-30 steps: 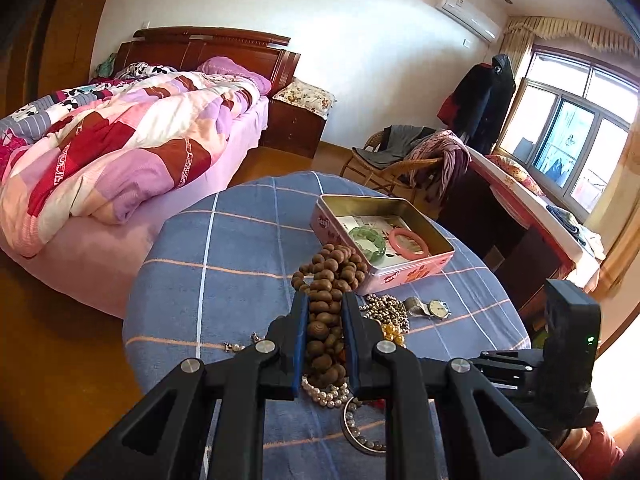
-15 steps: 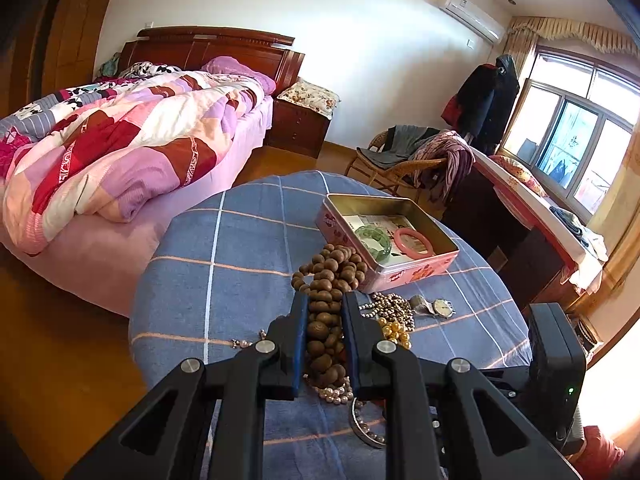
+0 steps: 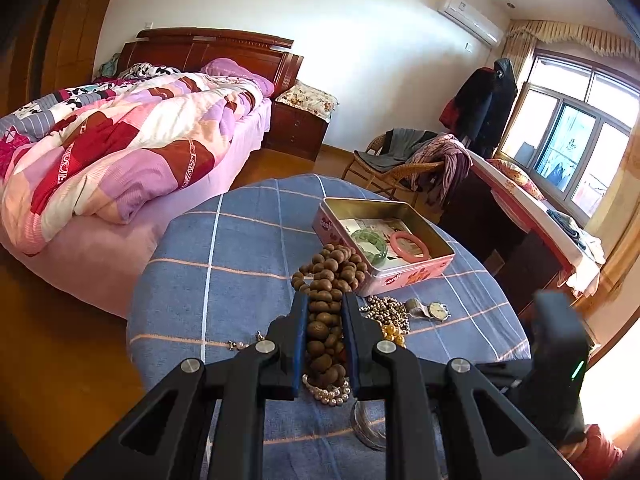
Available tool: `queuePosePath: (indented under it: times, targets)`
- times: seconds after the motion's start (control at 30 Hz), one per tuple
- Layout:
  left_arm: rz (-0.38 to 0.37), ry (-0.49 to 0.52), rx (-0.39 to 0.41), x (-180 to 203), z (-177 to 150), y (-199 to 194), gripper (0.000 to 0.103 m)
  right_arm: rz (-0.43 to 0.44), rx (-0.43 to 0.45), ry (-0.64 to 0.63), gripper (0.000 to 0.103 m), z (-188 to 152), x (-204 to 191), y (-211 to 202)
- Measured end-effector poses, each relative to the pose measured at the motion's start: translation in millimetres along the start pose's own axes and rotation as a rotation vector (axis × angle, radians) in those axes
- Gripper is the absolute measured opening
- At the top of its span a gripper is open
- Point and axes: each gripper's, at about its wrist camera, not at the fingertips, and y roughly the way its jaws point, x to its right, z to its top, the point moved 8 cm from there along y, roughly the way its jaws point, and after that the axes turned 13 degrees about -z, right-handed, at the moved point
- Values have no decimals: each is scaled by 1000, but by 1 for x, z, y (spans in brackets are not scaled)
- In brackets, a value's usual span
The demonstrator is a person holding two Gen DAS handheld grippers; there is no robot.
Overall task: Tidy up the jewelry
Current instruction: 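Lift the red-cord bracelet with the right tool while the left holds the wooden beads, then lower both bracelets into the pink tin and open both tools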
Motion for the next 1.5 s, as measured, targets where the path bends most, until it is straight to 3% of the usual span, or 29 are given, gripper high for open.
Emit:
queuePosePath:
  times: [0.17, 0.33, 0.43, 0.57, 0.73, 0.9, 1.17, 1.5]
  targets:
    - [-10, 3, -13, 3, -2, 7, 16, 43, 91, 142, 12, 26, 34, -33]
    - [-26, 3, -34, 7, -3, 17, 16, 44, 103, 191, 12, 34, 54, -38]
    - [-28, 5, -47, 8, -4, 22, 16, 129, 70, 236, 12, 31, 58, -34]
    - [-34, 4, -56, 10, -6, 25, 16, 27, 5, 216, 13, 13, 76, -23]
    - [-40, 5, -72, 13, -8, 32, 16, -15, -94, 276, 16, -26, 99, -5]
    - [-46, 5, -89, 18, -11, 41, 16, -18, -104, 323, 17, -40, 114, -10]
    - [-61, 26, -99, 28, -12, 47, 16, -64, -35, 352, 11, -28, 133, -30]
    - [-75, 44, -93, 37, -7, 59, 16, -79, 124, 353, 11, 35, 145, -60]
